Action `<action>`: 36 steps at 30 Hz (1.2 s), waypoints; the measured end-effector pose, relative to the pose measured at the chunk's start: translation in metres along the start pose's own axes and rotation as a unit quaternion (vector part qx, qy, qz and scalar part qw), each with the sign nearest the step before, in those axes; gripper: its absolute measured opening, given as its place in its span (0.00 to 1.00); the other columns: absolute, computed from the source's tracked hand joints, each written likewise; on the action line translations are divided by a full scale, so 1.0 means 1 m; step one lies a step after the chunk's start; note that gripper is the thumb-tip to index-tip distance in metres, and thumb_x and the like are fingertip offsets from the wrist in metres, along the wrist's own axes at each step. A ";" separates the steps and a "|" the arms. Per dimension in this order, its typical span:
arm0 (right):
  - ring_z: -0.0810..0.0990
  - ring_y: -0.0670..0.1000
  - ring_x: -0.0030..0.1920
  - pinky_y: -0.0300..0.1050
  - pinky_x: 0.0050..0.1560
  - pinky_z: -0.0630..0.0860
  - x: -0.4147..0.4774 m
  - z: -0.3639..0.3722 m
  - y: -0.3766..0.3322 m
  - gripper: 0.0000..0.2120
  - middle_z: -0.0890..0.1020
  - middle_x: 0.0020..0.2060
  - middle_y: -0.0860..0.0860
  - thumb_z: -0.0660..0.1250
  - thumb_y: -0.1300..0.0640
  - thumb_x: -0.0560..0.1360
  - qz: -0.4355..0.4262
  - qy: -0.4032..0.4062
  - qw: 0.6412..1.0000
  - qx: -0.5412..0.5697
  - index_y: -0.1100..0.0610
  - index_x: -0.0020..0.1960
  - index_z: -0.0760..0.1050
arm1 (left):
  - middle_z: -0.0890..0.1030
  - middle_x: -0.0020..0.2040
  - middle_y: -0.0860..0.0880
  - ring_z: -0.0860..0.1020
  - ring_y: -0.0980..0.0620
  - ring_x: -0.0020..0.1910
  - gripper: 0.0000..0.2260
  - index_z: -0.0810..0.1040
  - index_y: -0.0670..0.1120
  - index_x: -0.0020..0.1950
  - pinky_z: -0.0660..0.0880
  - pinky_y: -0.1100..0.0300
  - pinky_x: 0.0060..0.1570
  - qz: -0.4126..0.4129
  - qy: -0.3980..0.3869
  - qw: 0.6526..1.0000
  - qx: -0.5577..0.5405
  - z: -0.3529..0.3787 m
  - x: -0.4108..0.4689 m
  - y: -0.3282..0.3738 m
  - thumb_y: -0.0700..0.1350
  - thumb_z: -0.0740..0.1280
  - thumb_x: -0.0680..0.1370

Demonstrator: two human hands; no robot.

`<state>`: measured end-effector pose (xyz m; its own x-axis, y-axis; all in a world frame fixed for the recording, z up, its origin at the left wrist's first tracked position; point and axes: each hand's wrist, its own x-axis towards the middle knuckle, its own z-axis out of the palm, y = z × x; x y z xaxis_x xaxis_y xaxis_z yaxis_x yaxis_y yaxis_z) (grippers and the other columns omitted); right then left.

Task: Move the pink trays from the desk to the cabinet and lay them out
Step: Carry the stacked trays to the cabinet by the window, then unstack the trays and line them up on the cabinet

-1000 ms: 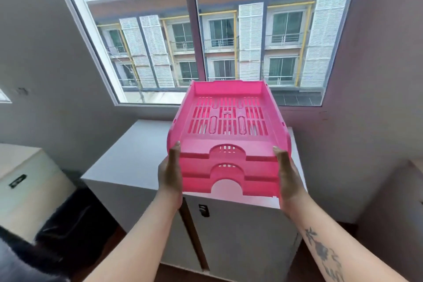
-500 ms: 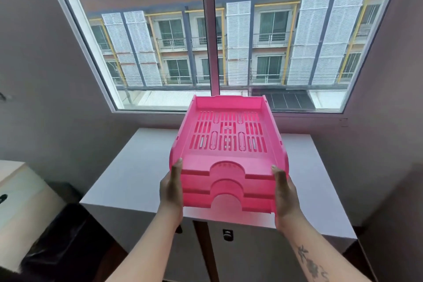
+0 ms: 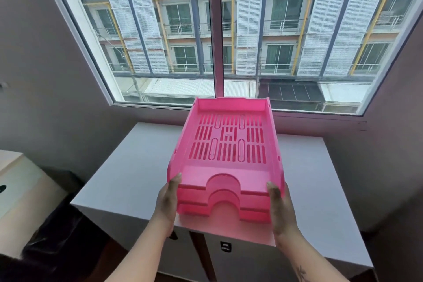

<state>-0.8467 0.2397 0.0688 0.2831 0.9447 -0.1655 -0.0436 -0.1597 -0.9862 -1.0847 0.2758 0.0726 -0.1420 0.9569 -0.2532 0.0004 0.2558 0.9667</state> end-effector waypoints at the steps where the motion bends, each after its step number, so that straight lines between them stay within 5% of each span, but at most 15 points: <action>1: 0.74 0.55 0.66 0.61 0.65 0.71 0.002 -0.003 -0.002 0.43 0.76 0.65 0.49 0.60 0.18 0.59 -0.007 -0.001 1.000 -0.016 0.35 0.69 0.68 | 0.85 0.52 0.47 0.83 0.47 0.52 0.28 0.77 0.54 0.64 0.80 0.49 0.48 0.013 0.002 1.000 0.017 -0.001 0.000 0.005 0.68 0.61 0.71; 6: 0.73 0.56 0.70 0.65 0.65 0.74 0.021 -0.009 -0.047 0.33 0.73 0.72 0.51 0.64 0.39 0.74 -0.036 0.030 0.995 -0.085 0.50 0.76 0.65 | 0.84 0.50 0.47 0.84 0.46 0.48 0.12 0.79 0.54 0.57 0.82 0.49 0.44 0.062 0.027 0.995 0.075 -0.003 0.009 0.049 0.56 0.63 0.78; 9: 0.83 0.60 0.52 0.62 0.53 0.81 0.034 -0.004 -0.071 0.14 0.84 0.52 0.53 0.58 0.60 0.78 -0.040 0.037 0.987 -0.151 0.55 0.60 0.76 | 0.83 0.45 0.42 0.81 0.45 0.41 0.10 0.80 0.48 0.49 0.79 0.51 0.38 0.089 0.066 0.982 0.152 0.005 0.014 0.065 0.45 0.59 0.81; 11: 0.82 0.58 0.44 0.60 0.46 0.81 0.035 0.002 -0.075 0.15 0.83 0.42 0.50 0.55 0.65 0.77 -0.043 0.055 0.980 -0.184 0.53 0.54 0.77 | 0.82 0.43 0.38 0.77 0.48 0.36 0.12 0.80 0.43 0.47 0.75 0.55 0.33 0.114 0.093 0.977 0.153 0.006 0.017 0.069 0.42 0.57 0.81; 15: 0.80 0.49 0.40 0.52 0.41 0.80 0.035 0.025 -0.077 0.21 0.82 0.44 0.49 0.54 0.65 0.78 -0.086 0.063 0.974 -0.201 0.54 0.67 0.73 | 0.81 0.38 0.48 0.78 0.52 0.35 0.13 0.80 0.53 0.45 0.76 0.58 0.32 0.144 0.108 0.976 0.124 -0.016 0.022 0.083 0.42 0.58 0.81; 18: 0.83 0.54 0.39 0.48 0.32 0.79 0.043 0.068 -0.072 0.24 0.84 0.55 0.56 0.55 0.63 0.79 -0.118 0.023 0.972 -0.203 0.55 0.75 0.67 | 0.81 0.39 0.52 0.79 0.53 0.36 0.15 0.78 0.59 0.43 0.77 0.56 0.35 0.150 0.129 0.974 0.113 -0.059 0.030 0.086 0.42 0.59 0.81; 22: 0.81 0.60 0.35 0.64 0.36 0.81 0.039 0.150 -0.072 0.28 0.83 0.47 0.59 0.55 0.65 0.79 -0.124 -0.016 0.974 -0.190 0.57 0.79 0.60 | 0.82 0.41 0.54 0.80 0.54 0.37 0.11 0.79 0.55 0.51 0.78 0.61 0.33 0.142 0.162 0.972 0.094 -0.136 0.048 0.083 0.42 0.59 0.81; 25: 0.82 0.63 0.40 0.66 0.42 0.81 0.038 0.215 -0.068 0.28 0.81 0.55 0.67 0.56 0.66 0.80 -0.104 -0.041 0.976 -0.184 0.58 0.80 0.58 | 0.81 0.41 0.53 0.79 0.56 0.35 0.11 0.78 0.51 0.53 0.75 0.66 0.30 0.130 0.195 0.968 0.094 -0.193 0.060 0.080 0.40 0.58 0.82; 29: 0.80 0.56 0.37 0.57 0.40 0.81 0.040 0.286 -0.047 0.27 0.83 0.49 0.59 0.54 0.64 0.79 -0.086 -0.064 0.975 -0.194 0.55 0.77 0.63 | 0.82 0.49 0.47 0.81 0.47 0.46 0.12 0.80 0.51 0.58 0.79 0.49 0.49 0.102 0.226 0.965 0.086 -0.257 0.087 0.059 0.40 0.60 0.81; 32: 0.82 0.57 0.42 0.57 0.45 0.81 0.041 0.314 -0.024 0.26 0.80 0.46 0.51 0.54 0.65 0.79 -0.054 -0.059 0.974 -0.211 0.55 0.77 0.62 | 0.83 0.52 0.53 0.81 0.51 0.52 0.15 0.77 0.46 0.67 0.77 0.50 0.58 0.071 0.221 0.969 0.079 -0.284 0.103 0.033 0.41 0.61 0.81; 36: 0.80 0.54 0.39 0.55 0.39 0.80 0.036 0.326 0.004 0.26 0.80 0.48 0.50 0.53 0.64 0.80 -0.013 -0.056 0.968 -0.245 0.55 0.77 0.61 | 0.80 0.63 0.52 0.78 0.53 0.62 0.17 0.75 0.48 0.69 0.72 0.49 0.66 0.029 0.184 0.979 0.078 -0.297 0.115 -0.004 0.44 0.61 0.80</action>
<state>-1.1493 0.3666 0.0572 0.1720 0.9709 -0.1665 0.4291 -0.2260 -0.8745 -1.3949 0.3443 0.0503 -0.4847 0.8633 -0.1406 0.1658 0.2485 0.9544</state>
